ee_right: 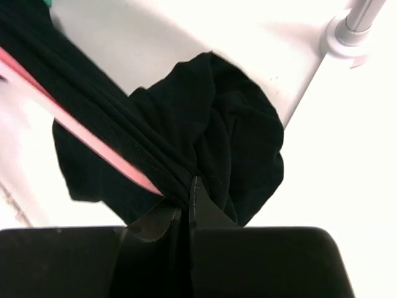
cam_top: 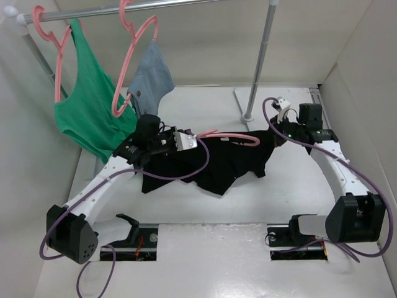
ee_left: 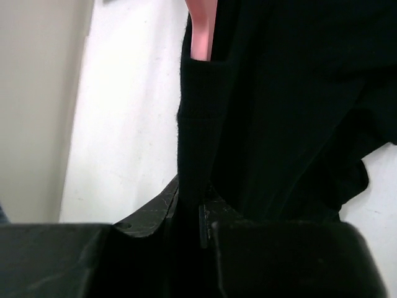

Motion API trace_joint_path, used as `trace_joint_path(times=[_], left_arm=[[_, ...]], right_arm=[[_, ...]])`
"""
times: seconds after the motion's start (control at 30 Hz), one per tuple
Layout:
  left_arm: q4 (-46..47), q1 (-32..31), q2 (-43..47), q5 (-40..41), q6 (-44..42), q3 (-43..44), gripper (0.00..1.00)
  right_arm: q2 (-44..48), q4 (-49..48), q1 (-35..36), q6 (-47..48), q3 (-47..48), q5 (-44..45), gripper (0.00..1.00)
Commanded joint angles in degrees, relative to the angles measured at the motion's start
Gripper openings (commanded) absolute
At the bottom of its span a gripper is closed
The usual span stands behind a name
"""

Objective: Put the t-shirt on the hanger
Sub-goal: Place tshirt on hanger

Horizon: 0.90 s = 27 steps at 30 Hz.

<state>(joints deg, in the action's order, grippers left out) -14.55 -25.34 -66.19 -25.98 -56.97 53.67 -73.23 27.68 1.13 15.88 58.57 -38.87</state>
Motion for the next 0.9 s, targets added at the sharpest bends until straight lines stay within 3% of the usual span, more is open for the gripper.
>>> trace_joint_path(times=[0.0,0.07,0.23,0.4,0.47,0.57,0.6,0.77,0.8,0.87], left_arm=[[-5.24,3.63,0.63,23.76,-4.01,-1.28,0.0],[-4.35,2.76,1.24,26.59,-6.74,-2.77,0.0],[-3.82,0.83,0.63,25.8,-5.97,-1.73,0.0],[-4.45,0.82,-0.95,25.53,-4.82,-0.41,0.0],[-4.44,0.82,-1.56,26.06,-5.34,-0.93,0.0],[-8.03,0.82,-1.57,19.41,-5.34,1.33,0.0],[-8.91,0.82,-0.7,12.95,-5.34,2.13,0.0],[-16.92,0.82,2.73,-8.98,-4.9,7.76,0.0],[-16.92,0.82,2.74,-11.09,-2.29,8.37,0.0],[-20.16,0.82,2.74,-16.28,-2.18,9.08,0.0]], right_arm=[[-0.32,6.41,-4.82,5.12,6.63,10.31,0.0],[-1.12,8.17,-4.82,5.13,8.75,11.1,0.0],[-2.35,14.32,5.71,14.41,16.21,12.51,0.0],[-3.67,24.34,6.7,27.0,22.55,-13.44,0.0],[-3.67,24.88,6.7,28.32,24.74,-19.02,0.0],[-3.67,21.56,7.31,29.21,25.28,-27.12,0.0],[-4.37,20.49,7.31,27.82,25.28,-27.13,0.0],[-8.15,18.64,6.26,25.26,22.3,-18.71,0.21],[-9.81,18.11,5.65,24.47,22.29,-17.22,0.38],[-11.4,18.72,5.64,23.23,22.99,-12.73,0.53]])
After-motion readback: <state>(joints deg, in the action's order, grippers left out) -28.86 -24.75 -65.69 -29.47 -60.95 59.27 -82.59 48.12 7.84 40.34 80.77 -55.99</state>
